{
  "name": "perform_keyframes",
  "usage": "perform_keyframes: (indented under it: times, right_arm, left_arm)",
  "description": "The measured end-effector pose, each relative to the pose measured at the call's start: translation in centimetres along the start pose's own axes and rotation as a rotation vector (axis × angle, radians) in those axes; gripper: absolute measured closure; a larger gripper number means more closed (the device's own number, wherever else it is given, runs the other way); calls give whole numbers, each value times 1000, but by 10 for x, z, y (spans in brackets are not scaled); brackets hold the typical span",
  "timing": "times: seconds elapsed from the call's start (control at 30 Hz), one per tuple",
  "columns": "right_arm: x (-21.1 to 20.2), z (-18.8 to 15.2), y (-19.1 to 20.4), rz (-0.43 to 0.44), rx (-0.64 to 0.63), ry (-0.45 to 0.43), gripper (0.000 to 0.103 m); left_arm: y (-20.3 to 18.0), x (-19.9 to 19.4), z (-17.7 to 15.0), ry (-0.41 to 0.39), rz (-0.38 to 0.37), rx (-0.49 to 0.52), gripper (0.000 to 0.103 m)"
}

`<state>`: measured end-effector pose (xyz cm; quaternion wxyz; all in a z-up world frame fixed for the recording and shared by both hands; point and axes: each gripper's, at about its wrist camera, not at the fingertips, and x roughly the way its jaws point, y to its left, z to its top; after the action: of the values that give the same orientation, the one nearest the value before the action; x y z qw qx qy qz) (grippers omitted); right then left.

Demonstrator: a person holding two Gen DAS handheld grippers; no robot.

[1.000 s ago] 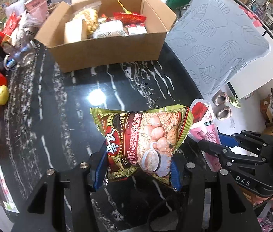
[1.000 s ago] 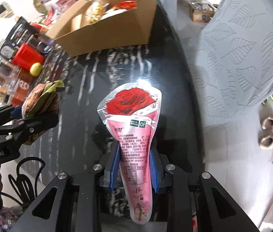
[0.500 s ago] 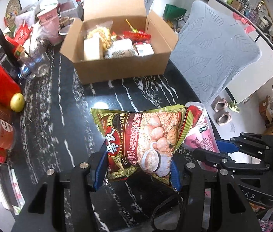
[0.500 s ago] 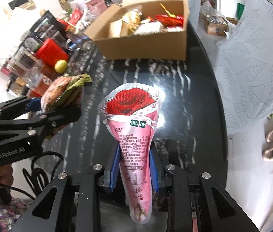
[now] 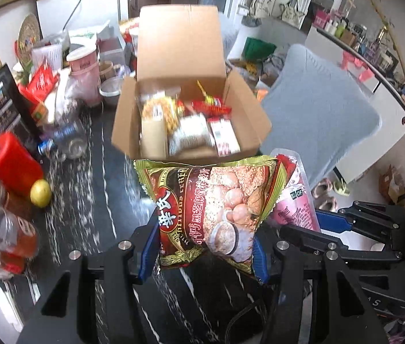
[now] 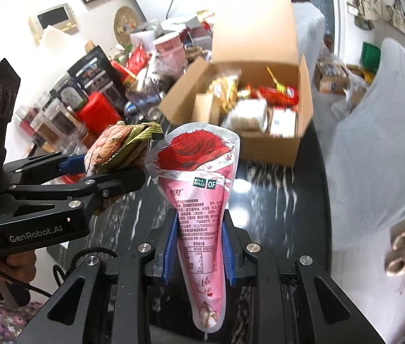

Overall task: Organize snacks
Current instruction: 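Lift the nut bag and pink cone bag and carry both toward the box, then lower the nut bag and pink cone bag into the box and open both tools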

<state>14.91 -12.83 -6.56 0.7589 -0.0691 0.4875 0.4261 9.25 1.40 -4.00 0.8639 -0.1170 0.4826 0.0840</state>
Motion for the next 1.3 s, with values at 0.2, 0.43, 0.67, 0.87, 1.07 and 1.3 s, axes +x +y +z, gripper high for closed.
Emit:
perform_keyframes:
  times: [0.2,0.43,0.67,0.87,1.07,1.3]
  right_arm:
    - [-7,34,-2,-5,-33,-49,75]
    - [-8,72,-7,-11,-57,-85,75]
    - [1,105,-20,-26,-53,-106,75]
    - [19,127,-33,-37,-44,-96,75]
    - [46,149,-46,-43,-39,-68,75]
    - [90,164,-60,-64,-50,-18,75]
  left_arm:
    - [5,-8,34,-70,-4,-4,50]
    - [9,-7,74,-126,-13,3,50]
    - [12,8,108,-137,-14,35,50]
    - [18,31,134,-129,-13,50,50]
    - [27,61,155,-115,2,53,50]
    - [39,105,166,-90,31,55,50]
